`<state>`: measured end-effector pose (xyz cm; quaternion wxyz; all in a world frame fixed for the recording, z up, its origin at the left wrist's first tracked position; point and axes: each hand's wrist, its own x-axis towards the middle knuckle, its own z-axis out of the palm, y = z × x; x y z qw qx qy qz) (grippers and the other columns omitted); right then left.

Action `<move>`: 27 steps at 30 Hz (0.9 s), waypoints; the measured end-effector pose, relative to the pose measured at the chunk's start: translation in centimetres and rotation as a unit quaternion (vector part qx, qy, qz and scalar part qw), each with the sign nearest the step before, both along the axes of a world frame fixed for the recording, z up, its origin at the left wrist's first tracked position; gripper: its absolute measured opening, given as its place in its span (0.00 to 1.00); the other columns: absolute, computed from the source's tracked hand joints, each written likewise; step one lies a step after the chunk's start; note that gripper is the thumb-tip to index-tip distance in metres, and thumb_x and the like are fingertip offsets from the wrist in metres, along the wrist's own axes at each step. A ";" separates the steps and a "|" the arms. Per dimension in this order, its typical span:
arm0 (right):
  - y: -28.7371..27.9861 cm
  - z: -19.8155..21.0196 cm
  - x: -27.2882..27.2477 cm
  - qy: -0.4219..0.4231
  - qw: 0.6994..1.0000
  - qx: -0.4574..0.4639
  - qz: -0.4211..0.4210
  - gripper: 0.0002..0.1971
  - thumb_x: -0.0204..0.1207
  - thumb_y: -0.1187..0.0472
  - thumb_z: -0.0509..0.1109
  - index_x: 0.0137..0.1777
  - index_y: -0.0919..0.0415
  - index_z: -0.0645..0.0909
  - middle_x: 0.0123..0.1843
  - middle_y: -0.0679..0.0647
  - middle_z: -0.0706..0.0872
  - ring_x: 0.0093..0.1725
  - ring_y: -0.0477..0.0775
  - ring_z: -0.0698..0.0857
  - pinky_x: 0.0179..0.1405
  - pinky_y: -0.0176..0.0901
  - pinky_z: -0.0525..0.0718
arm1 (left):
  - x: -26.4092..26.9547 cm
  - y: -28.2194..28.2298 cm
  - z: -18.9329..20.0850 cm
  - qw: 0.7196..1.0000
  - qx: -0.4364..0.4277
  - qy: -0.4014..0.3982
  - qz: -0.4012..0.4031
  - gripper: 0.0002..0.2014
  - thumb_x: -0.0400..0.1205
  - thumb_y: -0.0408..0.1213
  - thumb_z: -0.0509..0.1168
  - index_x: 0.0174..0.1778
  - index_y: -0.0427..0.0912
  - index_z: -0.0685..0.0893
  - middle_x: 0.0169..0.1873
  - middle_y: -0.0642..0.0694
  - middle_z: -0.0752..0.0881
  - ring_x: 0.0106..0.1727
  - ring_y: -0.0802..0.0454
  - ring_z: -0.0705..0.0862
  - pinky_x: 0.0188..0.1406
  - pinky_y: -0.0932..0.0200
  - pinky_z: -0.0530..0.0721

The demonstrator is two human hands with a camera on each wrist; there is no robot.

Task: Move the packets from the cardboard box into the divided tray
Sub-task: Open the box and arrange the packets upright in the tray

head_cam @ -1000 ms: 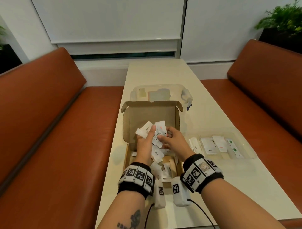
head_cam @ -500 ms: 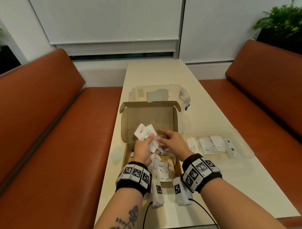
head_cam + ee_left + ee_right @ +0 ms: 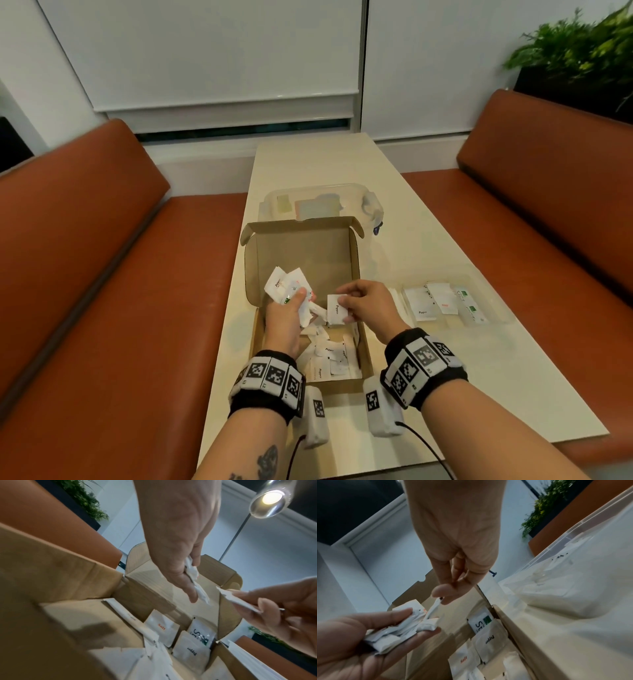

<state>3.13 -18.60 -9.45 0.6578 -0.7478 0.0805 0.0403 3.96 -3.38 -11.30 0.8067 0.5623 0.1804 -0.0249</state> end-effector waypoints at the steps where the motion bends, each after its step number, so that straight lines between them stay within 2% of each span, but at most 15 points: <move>1: -0.2 0.1 -0.1 0.000 1.000 0.016 -0.007 0.06 0.75 0.73 0.70 0.50 0.66 0.84 0.41 0.59 0.85 0.37 0.53 0.88 0.27 0.35 0.86 | 0.0 -0.1 0.1 1.000 0.004 -0.002 -0.007 0.18 0.81 0.31 0.66 0.68 0.32 0.78 0.57 0.30 0.85 0.55 0.35 0.86 0.51 0.38 0.85; 4: -0.8 0.3 -0.7 -0.010 0.998 0.047 -0.042 0.05 0.76 0.72 0.69 0.47 0.63 0.83 0.42 0.61 0.84 0.42 0.57 0.89 0.25 0.36 0.85 | 0.0 -0.7 0.5 0.999 0.009 -0.006 -0.036 0.20 0.81 0.33 0.67 0.69 0.36 0.77 0.59 0.33 0.85 0.59 0.36 0.85 0.58 0.32 0.83; 7: -1.9 -0.1 -1.2 -0.012 0.995 0.056 -0.078 0.04 0.78 0.70 0.67 0.50 0.64 0.82 0.42 0.59 0.84 0.43 0.55 0.89 0.25 0.39 0.87 | 0.0 -2.0 1.1 0.997 0.018 -0.015 -0.067 0.19 0.81 0.35 0.67 0.69 0.38 0.77 0.59 0.35 0.86 0.59 0.38 0.86 0.60 0.33 0.82; 9: -2.7 -0.4 -1.5 -0.004 0.994 0.065 -0.091 0.04 0.80 0.69 0.66 0.51 0.66 0.81 0.46 0.62 0.85 0.44 0.57 0.88 0.29 0.42 0.89 | -0.2 -3.2 1.6 0.996 0.030 -0.023 -0.082 0.19 0.81 0.35 0.67 0.69 0.40 0.77 0.58 0.36 0.86 0.58 0.40 0.86 0.58 0.37 0.84; 12: -4.5 -0.6 -1.8 0.006 0.991 0.084 -0.099 0.05 0.82 0.67 0.64 0.51 0.67 0.80 0.46 0.62 0.81 0.38 0.58 0.83 0.32 0.43 0.90 | -0.4 -5.4 2.2 0.994 0.039 -0.034 -0.093 0.19 0.81 0.34 0.67 0.69 0.41 0.76 0.57 0.37 0.87 0.57 0.41 0.87 0.56 0.39 0.86; 15: -7.2 -0.2 -1.6 -0.002 0.988 0.098 -0.116 0.04 0.82 0.67 0.63 0.47 0.65 0.79 0.44 0.62 0.80 0.37 0.58 0.81 0.30 0.46 0.89 | -0.4 -8.0 2.6 0.993 0.049 -0.052 -0.096 0.18 0.81 0.33 0.66 0.67 0.38 0.78 0.57 0.34 0.87 0.53 0.42 0.87 0.45 0.50 0.87; 16: -8.3 0.0 -1.5 -0.004 0.988 0.101 -0.121 0.05 0.82 0.67 0.63 0.46 0.64 0.79 0.43 0.61 0.80 0.37 0.57 0.81 0.29 0.46 0.89 | -0.4 -8.9 2.7 0.992 0.053 -0.056 -0.095 0.18 0.81 0.32 0.66 0.67 0.37 0.78 0.58 0.33 0.86 0.54 0.41 0.87 0.48 0.49 0.86; 18: -10.6 0.2 -1.3 -0.004 0.986 0.109 -0.126 0.05 0.82 0.66 0.63 0.47 0.64 0.79 0.43 0.62 0.80 0.39 0.59 0.83 0.30 0.48 0.89 | -0.3 -11.0 2.7 0.993 0.052 -0.060 -0.092 0.18 0.81 0.31 0.67 0.68 0.36 0.78 0.59 0.33 0.85 0.60 0.39 0.85 0.62 0.41 0.82; 19: -11.7 0.4 -1.2 -0.005 0.985 0.113 -0.127 0.04 0.82 0.67 0.62 0.47 0.64 0.78 0.41 0.63 0.79 0.38 0.59 0.83 0.30 0.48 0.89 | -0.3 -12.1 2.7 0.993 0.051 -0.061 -0.089 0.19 0.81 0.31 0.67 0.69 0.36 0.78 0.60 0.33 0.85 0.61 0.38 0.84 0.66 0.38 0.79; 21: -13.7 0.5 -1.0 -0.008 0.986 0.117 -0.122 0.03 0.82 0.69 0.62 0.48 0.66 0.78 0.36 0.60 0.76 0.32 0.55 0.80 0.31 0.46 0.89 | -0.4 -14.1 2.3 0.994 0.050 -0.063 -0.076 0.19 0.81 0.32 0.67 0.69 0.37 0.78 0.59 0.34 0.86 0.61 0.38 0.85 0.67 0.35 0.78; 24: -16.3 0.4 -0.6 -0.002 0.990 0.104 -0.092 0.08 0.78 0.74 0.65 0.54 0.65 0.78 0.37 0.59 0.78 0.33 0.54 0.84 0.37 0.44 0.90 | -0.6 -16.3 1.4 0.995 0.071 -0.055 -0.049 0.18 0.80 0.36 0.69 0.66 0.41 0.80 0.57 0.38 0.87 0.60 0.39 0.85 0.66 0.34 0.79; 27: -18.1 0.1 -0.3 0.002 0.995 0.085 -0.056 0.15 0.74 0.75 0.71 0.58 0.64 0.77 0.42 0.63 0.83 0.33 0.54 0.85 0.40 0.41 0.89 | -0.9 -17.4 0.2 0.989 0.132 -0.047 -0.038 0.20 0.72 0.50 0.72 0.59 0.51 0.82 0.54 0.45 0.89 0.57 0.42 0.86 0.63 0.36 0.81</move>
